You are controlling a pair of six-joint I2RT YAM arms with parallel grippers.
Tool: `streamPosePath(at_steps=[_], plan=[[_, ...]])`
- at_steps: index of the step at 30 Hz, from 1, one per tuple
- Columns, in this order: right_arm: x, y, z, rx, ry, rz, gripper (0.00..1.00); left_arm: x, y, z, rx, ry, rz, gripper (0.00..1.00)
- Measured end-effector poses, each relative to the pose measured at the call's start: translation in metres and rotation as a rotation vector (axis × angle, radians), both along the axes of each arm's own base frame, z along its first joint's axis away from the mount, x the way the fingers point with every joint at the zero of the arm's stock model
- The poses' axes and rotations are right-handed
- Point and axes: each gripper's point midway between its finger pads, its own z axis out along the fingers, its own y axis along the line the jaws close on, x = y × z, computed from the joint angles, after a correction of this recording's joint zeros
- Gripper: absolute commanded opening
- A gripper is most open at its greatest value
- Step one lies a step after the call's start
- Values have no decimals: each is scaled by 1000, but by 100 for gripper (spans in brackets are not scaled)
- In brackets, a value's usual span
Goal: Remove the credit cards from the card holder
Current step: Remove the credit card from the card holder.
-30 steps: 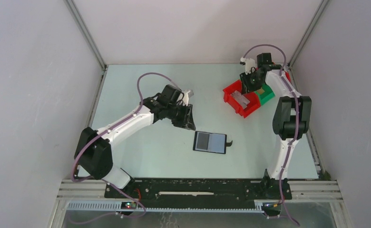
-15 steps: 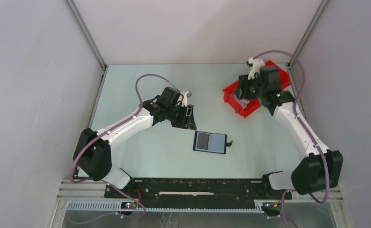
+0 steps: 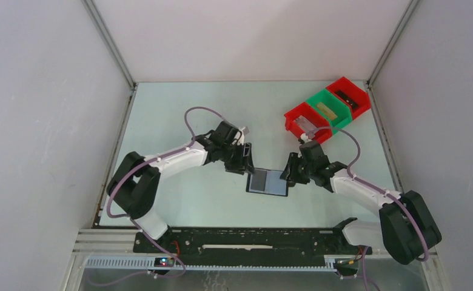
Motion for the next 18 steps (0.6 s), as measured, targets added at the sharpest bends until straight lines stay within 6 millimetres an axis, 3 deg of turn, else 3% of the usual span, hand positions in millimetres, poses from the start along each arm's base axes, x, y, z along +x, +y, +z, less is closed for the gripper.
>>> streamPosePath(at_steps=[8,15,18], plan=[[13,-1,2,15,-39,-45,47,-7,-18,-29,8,59,-23,59],[6,-5,-23,0,8,-65,47,-7,-21,-45,15,86,-28,60],[9,-4,-25,10,5,-72,47,-8,-22,-52,20,104,-31,60]])
